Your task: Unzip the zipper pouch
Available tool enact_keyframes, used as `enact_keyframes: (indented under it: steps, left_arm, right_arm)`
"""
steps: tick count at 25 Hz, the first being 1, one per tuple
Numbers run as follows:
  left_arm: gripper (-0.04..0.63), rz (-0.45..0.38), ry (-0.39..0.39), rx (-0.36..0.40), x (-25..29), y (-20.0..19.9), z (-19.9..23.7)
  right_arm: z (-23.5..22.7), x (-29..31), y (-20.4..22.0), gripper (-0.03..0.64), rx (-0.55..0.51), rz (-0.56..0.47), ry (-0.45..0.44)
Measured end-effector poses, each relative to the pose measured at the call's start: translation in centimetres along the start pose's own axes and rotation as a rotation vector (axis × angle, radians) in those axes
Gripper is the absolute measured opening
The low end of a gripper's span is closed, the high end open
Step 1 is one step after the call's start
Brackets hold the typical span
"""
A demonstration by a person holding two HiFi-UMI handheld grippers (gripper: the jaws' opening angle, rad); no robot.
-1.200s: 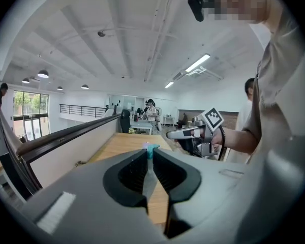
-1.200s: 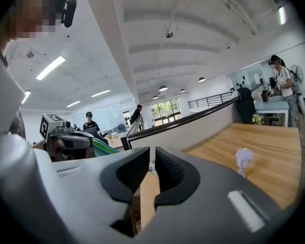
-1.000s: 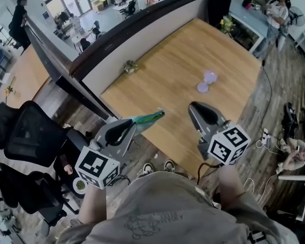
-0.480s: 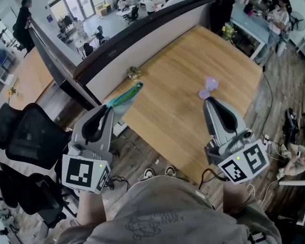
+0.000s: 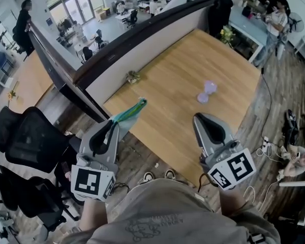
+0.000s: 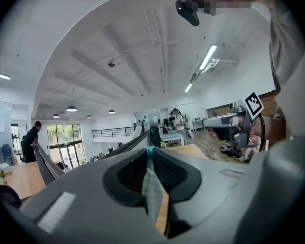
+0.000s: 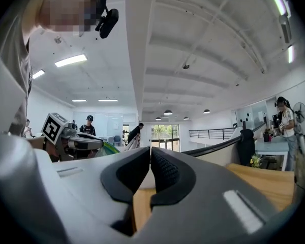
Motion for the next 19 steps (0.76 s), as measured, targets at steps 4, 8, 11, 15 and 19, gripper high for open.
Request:
enact_keyframes:
  steps: [4, 8, 11, 15, 19]
  left_arm:
    - [0.038, 0.045, 0.040, -0.029, -0.1, 1.8, -1.2]
    - [0.038, 0.037, 0.052, -0.041, -0.1, 1.9, -1.3]
    - [0.038, 0.035, 0.055, -0.032, 0.0, 1.7, -1.3]
    - [0.038, 0.035, 0.048, -0.014, 0.0, 1.5, -1.3]
    - [0.038, 0.027, 0.054, -0.019, -0.1, 1.3, -1.4]
  right_arm:
    - [1.2, 0.4, 2.7, 0.017, 0.024, 0.066, -0.028]
    - [1.8, 0.8, 3.8, 0.017, 0.039, 0.091, -0.047]
    - [2.0, 1.1, 3.8, 0.017, 0.034, 0.092, -0.057]
    - [2.4, 1.2, 3.7, 0.017, 0.028, 0.085, -0.067]
    - [2.6, 1.1, 3.9, 0.017, 0.034, 0.087, -0.065]
Point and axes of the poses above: the fingertips, and each gripper's own axes: x forward along the fingers, z to its left, y out of its underside, the point moved 1 cm from there along -x, backward along the fingers, and after that the axes turned 5 degrees about y, right-handed, at the moved point
